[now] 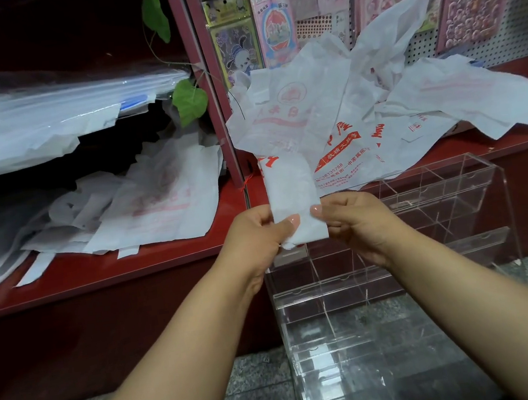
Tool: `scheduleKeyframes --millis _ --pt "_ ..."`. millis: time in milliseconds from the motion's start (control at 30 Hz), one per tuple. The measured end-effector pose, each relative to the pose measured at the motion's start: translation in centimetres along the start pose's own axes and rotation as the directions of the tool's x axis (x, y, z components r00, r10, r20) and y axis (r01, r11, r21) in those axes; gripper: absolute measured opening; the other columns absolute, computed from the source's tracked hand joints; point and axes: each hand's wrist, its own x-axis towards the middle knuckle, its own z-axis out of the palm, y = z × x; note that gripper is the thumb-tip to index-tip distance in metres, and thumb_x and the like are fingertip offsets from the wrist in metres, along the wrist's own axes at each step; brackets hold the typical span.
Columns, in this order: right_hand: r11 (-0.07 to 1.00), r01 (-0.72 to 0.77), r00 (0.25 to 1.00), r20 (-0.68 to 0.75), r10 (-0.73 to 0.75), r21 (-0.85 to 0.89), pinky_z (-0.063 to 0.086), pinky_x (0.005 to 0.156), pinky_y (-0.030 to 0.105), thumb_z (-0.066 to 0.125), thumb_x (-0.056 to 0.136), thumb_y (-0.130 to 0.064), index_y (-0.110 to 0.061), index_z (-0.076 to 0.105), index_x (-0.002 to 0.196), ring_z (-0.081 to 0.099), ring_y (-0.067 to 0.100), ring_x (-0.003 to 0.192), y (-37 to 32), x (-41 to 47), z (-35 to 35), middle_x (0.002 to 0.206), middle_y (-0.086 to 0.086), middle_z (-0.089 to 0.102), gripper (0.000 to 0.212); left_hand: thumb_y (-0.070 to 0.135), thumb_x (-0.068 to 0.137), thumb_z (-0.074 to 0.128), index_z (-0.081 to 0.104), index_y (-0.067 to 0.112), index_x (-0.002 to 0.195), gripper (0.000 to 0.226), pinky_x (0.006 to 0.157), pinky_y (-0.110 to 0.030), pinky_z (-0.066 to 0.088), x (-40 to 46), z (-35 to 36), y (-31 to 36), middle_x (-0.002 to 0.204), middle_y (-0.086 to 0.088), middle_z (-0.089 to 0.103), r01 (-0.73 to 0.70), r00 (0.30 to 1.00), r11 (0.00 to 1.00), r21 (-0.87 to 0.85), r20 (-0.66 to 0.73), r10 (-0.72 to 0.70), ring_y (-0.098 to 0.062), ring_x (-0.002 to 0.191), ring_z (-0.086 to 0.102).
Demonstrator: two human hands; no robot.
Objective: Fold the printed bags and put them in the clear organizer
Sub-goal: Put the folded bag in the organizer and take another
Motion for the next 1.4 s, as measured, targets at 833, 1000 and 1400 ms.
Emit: scheduleKeyframes --millis 833,1000,1400 --pt "0.973 0.117 0.99 -0.052 -0.13 -0.197 0.054 0.07 0.026 0.08 0.07 -0.02 -0.008 0.068 0.099 0.07 0.016 0.081 -0.9 0.1 0.6 0.091 0.006 0.074 0.033 0.015 0.095 0.061 0.062 0.008 0.075 0.02 0.036 -0.014 0.037 -1.4 0.0 1.7 0.052 -0.005 0.065 0.112 0.978 0.983 0.149 0.157 -0.135 -0.006 0.037 0.053" --pt "0.967 0.189 0.948 -0.224 -0.225 -0.171 0.043 0.056 0.017 0.068 0.085 -0.019 -0.016 0.064 0.069 0.057 0.003 0.056 -1.8 0.5 0.1 0.064 -0.005 0.065 0.017 0.014 0.095 0.061 0.065 0.008 0.078 0.019 0.042 -0.014 0.046 -1.4 0.4 1.4 0.065 -0.007 0.071 0.127 0.972 0.981 0.145 0.179 -0.152 -0.007 0.046 0.062" --pt "0.958 0.101 0.994 -0.022 -0.111 -0.27 0.051 0.05 0.018 0.067 0.085 -0.008 -0.006 0.066 0.076 0.064 0.015 0.055 -0.8 0.3 -0.2 0.065 0.01 0.069 0.01 0.018 0.084 0.068 0.074 0.002 0.095 0.02 0.074 -0.028 0.056 -0.6 -0.2 0.9 0.086 -0.013 0.073 -0.076 0.995 0.996 -0.052 0.065 0.079 -0.02 0.08 0.069"
